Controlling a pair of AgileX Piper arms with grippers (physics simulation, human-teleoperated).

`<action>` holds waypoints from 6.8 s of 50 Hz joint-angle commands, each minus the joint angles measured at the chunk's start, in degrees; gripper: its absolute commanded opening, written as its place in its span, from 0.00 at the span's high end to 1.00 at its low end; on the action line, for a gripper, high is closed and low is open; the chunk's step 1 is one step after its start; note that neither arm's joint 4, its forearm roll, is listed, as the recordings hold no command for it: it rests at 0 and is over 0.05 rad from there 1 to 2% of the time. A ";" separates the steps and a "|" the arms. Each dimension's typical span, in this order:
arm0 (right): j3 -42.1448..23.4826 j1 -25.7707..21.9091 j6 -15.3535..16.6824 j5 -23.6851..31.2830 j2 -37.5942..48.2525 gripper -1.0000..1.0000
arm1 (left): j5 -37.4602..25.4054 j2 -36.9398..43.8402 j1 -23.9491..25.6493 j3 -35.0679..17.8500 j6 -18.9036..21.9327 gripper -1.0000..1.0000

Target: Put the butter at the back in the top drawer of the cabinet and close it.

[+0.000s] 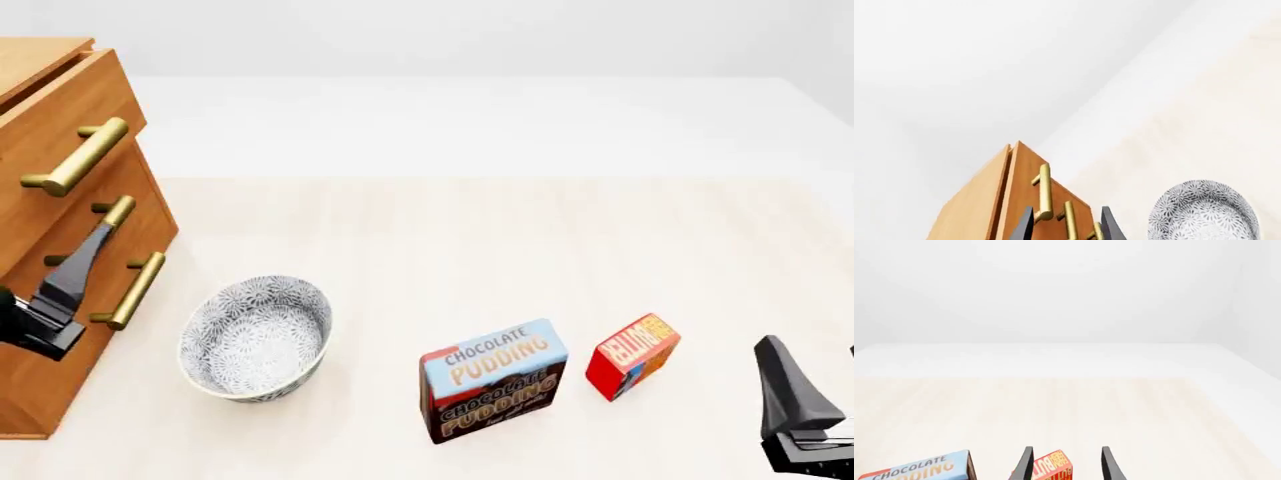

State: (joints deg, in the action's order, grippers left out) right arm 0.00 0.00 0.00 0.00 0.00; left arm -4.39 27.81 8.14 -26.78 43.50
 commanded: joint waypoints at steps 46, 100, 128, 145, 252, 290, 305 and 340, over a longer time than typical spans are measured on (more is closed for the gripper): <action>0.00 0.00 0.00 0.00 0.00 0.00 | 2.26 3.67 -1.60 -0.62 30.15 0.00; 0.00 0.00 0.00 0.00 0.00 0.00 | 0.80 8.71 -3.66 -4.39 25.93 0.00; 0.00 0.00 0.00 0.00 0.00 0.00 | 3.50 10.60 -6.49 -2.02 25.92 0.00; 0.00 0.00 0.00 0.00 0.00 0.00 | 5.98 12.68 -6.97 -1.83 25.57 0.00; 0.00 0.00 0.00 0.00 0.00 0.00 | 16.40 22.89 -14.29 -0.14 25.00 0.00; 0.00 0.00 0.00 0.00 0.00 0.00 | 19.73 27.00 -15.46 -0.20 25.03 0.00; 0.00 0.00 0.00 0.00 0.00 0.00 | 20.95 28.29 -15.76 -0.24 25.30 0.00; 0.00 0.00 0.00 0.00 0.00 0.00 | 24.41 32.25 -17.30 -1.17 25.96 0.00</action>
State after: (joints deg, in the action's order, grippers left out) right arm 0.00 0.00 0.00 0.00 0.00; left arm 19.32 59.10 -8.94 -27.54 69.45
